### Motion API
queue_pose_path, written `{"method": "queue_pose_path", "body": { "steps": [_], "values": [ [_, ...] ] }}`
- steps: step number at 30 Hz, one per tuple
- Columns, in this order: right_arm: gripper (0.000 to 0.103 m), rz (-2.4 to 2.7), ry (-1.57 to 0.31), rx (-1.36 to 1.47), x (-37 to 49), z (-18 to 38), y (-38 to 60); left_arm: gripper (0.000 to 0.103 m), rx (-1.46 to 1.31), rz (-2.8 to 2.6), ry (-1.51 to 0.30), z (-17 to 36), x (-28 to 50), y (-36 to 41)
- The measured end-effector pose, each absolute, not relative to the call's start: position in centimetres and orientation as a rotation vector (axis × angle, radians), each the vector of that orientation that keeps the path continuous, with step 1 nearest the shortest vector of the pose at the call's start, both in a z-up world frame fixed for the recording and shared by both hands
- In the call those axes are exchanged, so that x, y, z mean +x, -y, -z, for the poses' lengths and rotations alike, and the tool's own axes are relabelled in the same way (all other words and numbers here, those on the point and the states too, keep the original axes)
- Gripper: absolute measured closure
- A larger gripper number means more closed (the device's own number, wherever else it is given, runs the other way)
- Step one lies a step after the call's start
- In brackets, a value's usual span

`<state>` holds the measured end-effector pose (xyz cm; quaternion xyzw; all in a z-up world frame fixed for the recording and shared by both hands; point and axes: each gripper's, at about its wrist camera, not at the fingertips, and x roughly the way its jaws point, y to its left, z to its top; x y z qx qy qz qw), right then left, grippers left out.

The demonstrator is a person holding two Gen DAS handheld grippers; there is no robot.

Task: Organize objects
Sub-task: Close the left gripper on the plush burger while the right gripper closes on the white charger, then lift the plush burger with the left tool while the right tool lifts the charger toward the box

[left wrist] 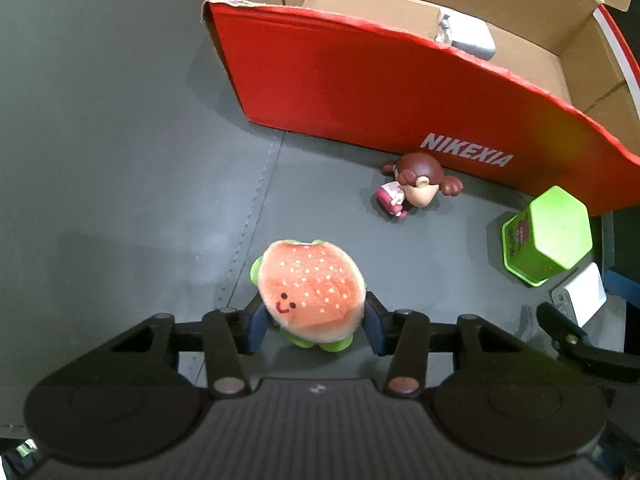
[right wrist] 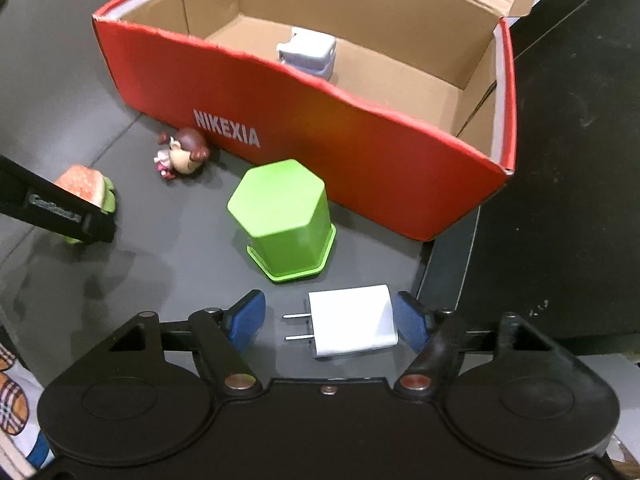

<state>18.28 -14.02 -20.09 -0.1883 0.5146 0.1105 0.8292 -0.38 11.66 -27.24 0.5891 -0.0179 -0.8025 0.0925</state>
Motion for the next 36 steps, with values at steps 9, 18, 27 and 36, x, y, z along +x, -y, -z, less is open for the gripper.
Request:
{"method": "queue_pose_path", "body": {
  "steps": [9, 18, 27, 36],
  "values": [
    [0.043, -0.230, -1.174, -0.274, 18.4, 20.2, 15.3, 0.055, 1.746, 2.402, 0.072, 26.9, 0.5, -12.4],
    [0.049, -0.272, -1.192, -0.138, 17.0, 19.7, 16.5, 0.055, 1.727, 2.417, 0.087, 26.9, 0.7, -12.0],
    [0.033, -0.272, -1.148, -0.155, 16.2, 19.3, 16.5, 0.055, 1.724, 2.430, 0.095, 26.6, 0.9, -11.8],
    [0.025, -0.169, -1.166, -0.066, 17.4, 19.1, 16.5, 0.055, 1.718, 2.460, 0.089, 26.0, 1.0, -12.0]
  ]
}}
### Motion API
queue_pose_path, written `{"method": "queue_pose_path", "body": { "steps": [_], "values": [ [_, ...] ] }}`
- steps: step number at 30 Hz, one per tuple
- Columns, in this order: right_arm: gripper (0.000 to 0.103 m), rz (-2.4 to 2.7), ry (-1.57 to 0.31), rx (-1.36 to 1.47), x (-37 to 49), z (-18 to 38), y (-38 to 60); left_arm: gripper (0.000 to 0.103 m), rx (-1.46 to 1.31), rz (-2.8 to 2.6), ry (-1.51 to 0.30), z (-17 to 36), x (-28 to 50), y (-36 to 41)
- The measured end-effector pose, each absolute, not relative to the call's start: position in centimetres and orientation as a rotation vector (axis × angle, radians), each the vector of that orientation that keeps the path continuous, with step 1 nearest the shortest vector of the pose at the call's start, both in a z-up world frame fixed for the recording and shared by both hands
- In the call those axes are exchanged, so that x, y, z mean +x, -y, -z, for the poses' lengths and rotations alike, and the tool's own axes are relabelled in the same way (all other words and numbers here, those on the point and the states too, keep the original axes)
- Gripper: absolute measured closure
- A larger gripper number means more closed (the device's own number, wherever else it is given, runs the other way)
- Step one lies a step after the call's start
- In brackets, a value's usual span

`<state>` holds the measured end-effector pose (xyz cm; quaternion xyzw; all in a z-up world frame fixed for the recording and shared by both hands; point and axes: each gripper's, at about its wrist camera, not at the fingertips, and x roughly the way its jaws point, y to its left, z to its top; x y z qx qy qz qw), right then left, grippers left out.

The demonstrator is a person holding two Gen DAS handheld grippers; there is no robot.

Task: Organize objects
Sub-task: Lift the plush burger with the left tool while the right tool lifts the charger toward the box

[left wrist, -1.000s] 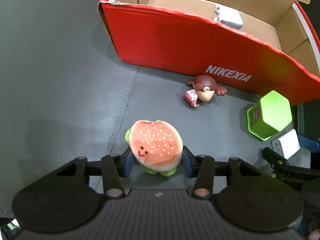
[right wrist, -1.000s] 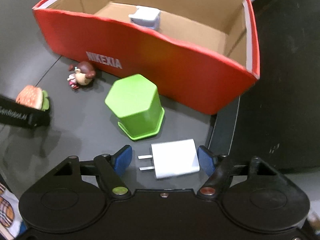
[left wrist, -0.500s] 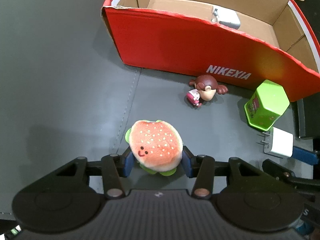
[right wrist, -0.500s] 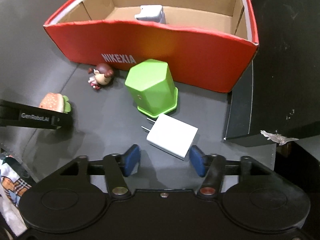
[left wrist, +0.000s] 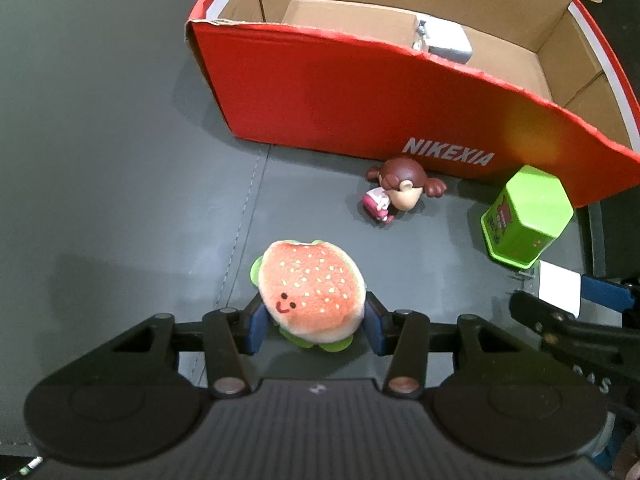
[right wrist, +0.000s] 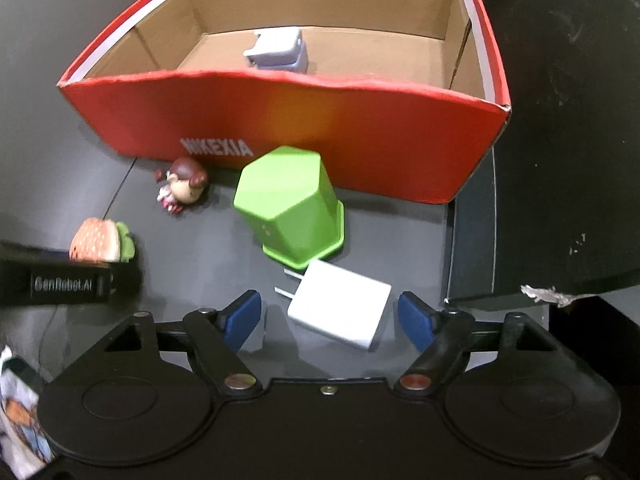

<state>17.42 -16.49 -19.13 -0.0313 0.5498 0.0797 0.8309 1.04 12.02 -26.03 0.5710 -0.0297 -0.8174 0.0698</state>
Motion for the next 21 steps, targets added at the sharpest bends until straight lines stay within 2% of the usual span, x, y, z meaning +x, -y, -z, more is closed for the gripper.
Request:
{"method": "queue_pose_path", "body": {
  "steps": [2, 13, 15, 18, 21],
  "values": [
    [0.023, -0.136, -1.170, -0.056, 17.7, 19.0, 16.1, 0.055, 1.714, 2.466, 0.084, 26.2, 0.6, -11.9],
    [0.023, -0.031, -1.202, -0.050, 17.3, 19.6, 15.2, 0.055, 1.698, 2.495, 0.084, 25.5, 0.5, -12.0],
    [0.027, -0.021, -1.189, -0.074, 16.9, 19.5, 15.0, 0.055, 1.691, 2.503, 0.091, 25.3, 0.6, -12.0],
    [0.042, -0.022, -1.154, -0.091, 16.5, 19.2, 14.8, 0.055, 1.683, 2.514, 0.097, 25.0, 0.4, -12.2],
    [0.042, -0.032, -1.152, -0.089, 16.2, 19.0, 15.0, 0.055, 1.668, 2.527, 0.115, 24.4, 0.5, -12.4]
  ]
}}
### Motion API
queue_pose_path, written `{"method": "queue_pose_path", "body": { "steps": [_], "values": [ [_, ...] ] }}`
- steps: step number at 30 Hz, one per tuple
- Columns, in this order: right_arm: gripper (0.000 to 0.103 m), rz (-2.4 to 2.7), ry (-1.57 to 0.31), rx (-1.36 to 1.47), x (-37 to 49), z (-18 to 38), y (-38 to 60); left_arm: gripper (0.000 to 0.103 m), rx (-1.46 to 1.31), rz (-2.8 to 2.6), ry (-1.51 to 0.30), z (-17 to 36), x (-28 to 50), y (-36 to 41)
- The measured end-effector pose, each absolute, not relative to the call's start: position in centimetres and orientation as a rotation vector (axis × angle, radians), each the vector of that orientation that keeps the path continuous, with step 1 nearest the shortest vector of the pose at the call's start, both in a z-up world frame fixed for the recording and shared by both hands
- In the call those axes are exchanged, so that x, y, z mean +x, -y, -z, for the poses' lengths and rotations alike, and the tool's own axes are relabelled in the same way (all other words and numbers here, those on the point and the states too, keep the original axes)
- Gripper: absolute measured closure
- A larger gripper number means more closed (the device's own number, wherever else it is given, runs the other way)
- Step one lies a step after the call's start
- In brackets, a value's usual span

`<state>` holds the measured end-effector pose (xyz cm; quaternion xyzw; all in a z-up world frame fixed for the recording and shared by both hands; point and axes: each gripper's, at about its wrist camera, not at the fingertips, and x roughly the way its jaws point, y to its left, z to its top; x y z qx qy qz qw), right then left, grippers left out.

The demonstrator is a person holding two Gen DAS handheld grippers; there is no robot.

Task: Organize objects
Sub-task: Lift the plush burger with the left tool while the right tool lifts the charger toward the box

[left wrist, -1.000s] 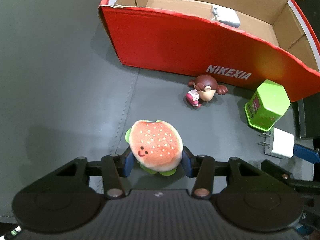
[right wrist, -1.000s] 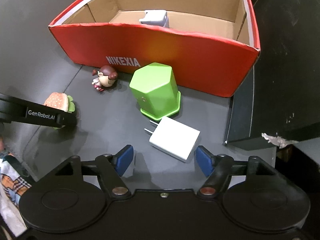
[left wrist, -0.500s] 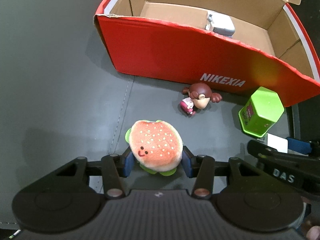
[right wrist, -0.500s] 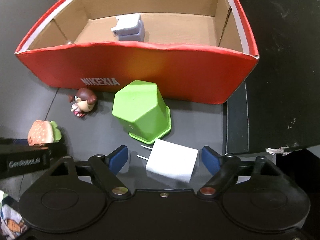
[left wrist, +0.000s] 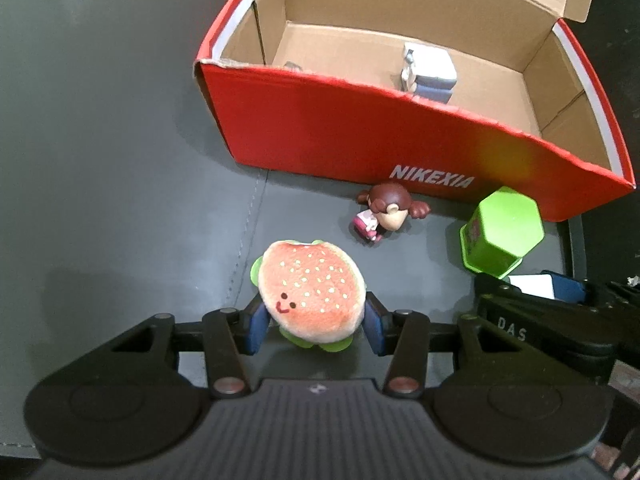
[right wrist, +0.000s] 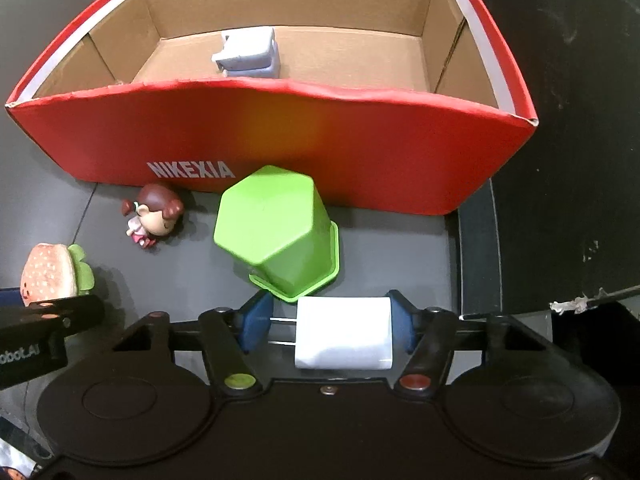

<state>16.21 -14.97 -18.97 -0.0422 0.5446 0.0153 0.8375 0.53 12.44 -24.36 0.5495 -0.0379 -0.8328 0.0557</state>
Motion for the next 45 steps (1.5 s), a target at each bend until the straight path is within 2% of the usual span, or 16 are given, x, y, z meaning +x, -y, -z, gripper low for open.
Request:
{"method": "queue_pose_path", "body": {
  "steps": [9, 20, 30, 45],
  "values": [
    [0.042, -0.061, -1.132, 0.002, 13.6, 16.3, 16.6, 0.055, 1.625, 2.560, 0.128, 21.9, 1.4, -12.5],
    [0.042, -0.102, -1.079, 0.062, 15.5, 14.6, 16.1, 0.055, 1.571, 2.617, 0.158, 18.9, 3.1, -13.3],
    [0.042, -0.139, -1.003, 0.120, 13.7, 10.5, 17.2, 0.055, 1.483, 2.700, 0.215, 14.9, 5.4, -14.6],
    [0.042, -0.224, -0.948, 0.168, 11.5, 6.0, 17.9, 0.055, 1.417, 2.755, 0.211, 10.6, 8.7, -15.7]
  ]
}}
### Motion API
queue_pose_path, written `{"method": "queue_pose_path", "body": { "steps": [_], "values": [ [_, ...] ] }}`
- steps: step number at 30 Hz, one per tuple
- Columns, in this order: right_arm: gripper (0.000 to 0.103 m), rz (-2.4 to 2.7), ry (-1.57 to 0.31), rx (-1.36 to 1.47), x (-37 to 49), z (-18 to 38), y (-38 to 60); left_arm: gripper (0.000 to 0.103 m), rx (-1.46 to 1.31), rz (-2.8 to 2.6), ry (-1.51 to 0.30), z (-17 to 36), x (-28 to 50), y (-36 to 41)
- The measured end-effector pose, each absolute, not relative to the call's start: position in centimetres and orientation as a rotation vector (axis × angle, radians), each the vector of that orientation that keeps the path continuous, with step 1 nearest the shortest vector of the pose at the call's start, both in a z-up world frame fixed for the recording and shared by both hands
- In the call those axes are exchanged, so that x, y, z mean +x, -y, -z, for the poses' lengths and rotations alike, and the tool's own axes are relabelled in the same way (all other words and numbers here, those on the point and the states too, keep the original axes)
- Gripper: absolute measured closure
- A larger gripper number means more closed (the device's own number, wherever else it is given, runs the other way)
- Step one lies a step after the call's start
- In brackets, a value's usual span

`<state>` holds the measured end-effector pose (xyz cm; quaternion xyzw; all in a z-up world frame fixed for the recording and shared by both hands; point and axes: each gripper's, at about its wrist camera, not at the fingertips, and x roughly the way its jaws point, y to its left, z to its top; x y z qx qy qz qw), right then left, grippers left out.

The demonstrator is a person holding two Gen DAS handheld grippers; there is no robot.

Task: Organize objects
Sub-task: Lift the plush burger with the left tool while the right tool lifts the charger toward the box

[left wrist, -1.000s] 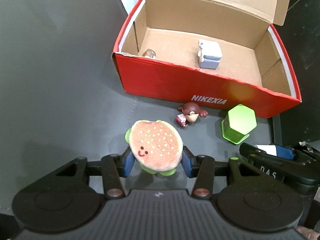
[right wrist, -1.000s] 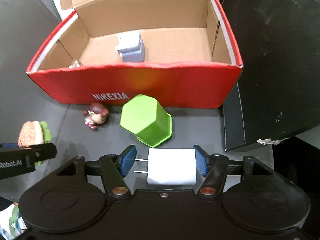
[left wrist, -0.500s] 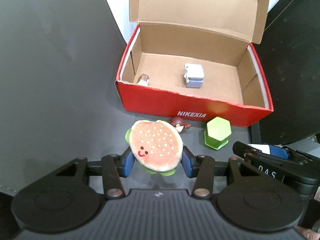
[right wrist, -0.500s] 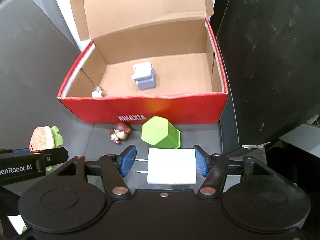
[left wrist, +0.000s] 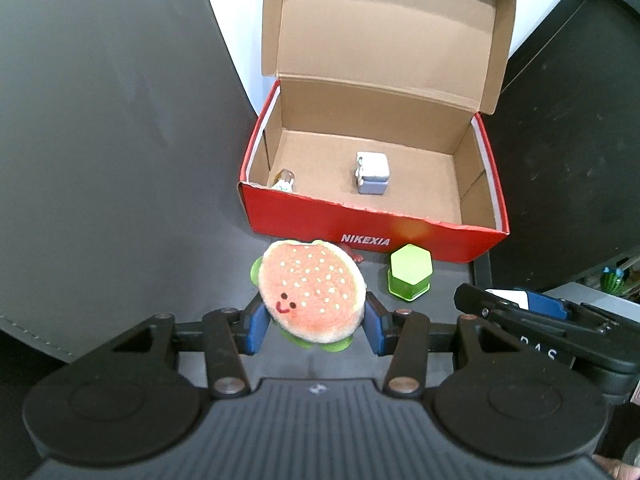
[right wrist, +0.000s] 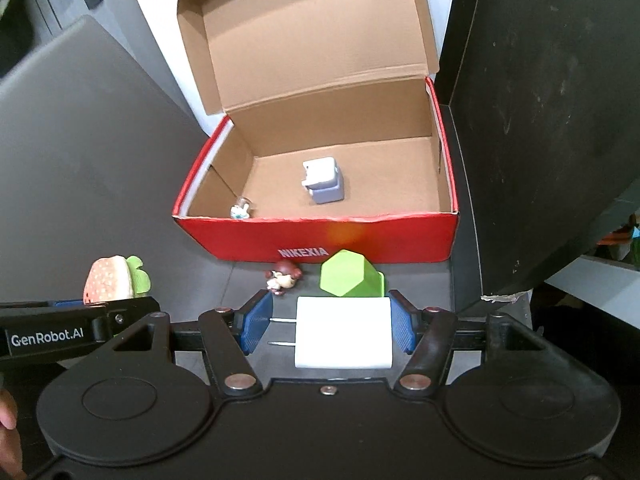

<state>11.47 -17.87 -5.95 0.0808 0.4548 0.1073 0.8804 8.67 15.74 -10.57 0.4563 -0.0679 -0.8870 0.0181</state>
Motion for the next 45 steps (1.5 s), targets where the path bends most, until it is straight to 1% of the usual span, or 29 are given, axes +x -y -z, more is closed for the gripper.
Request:
{"method": "queue_pose_path", "body": {
  "steps": [12, 24, 32, 45],
  "values": [
    [0.042, -0.264, -0.868, 0.181, 9.1, 2.1, 18.9, 0.055, 1.355, 2.818, 0.242, 7.3, 11.2, -16.9],
    [0.042, -0.259, -0.832, 0.172, 8.4, 0.4, 19.8, 0.056, 1.309, 2.862, 0.271, 5.9, 11.6, -17.3],
    [0.042, -0.262, -0.824, 0.165, 9.7, -0.7, 19.6, 0.056, 1.284, 2.887, 0.256, 4.2, 10.0, -17.3],
    [0.042, -0.250, -0.824, 0.182, 14.0, -1.1, 19.9, 0.056, 1.243, 2.918, 0.264, 2.3, 4.9, -18.0]
  ]
}}
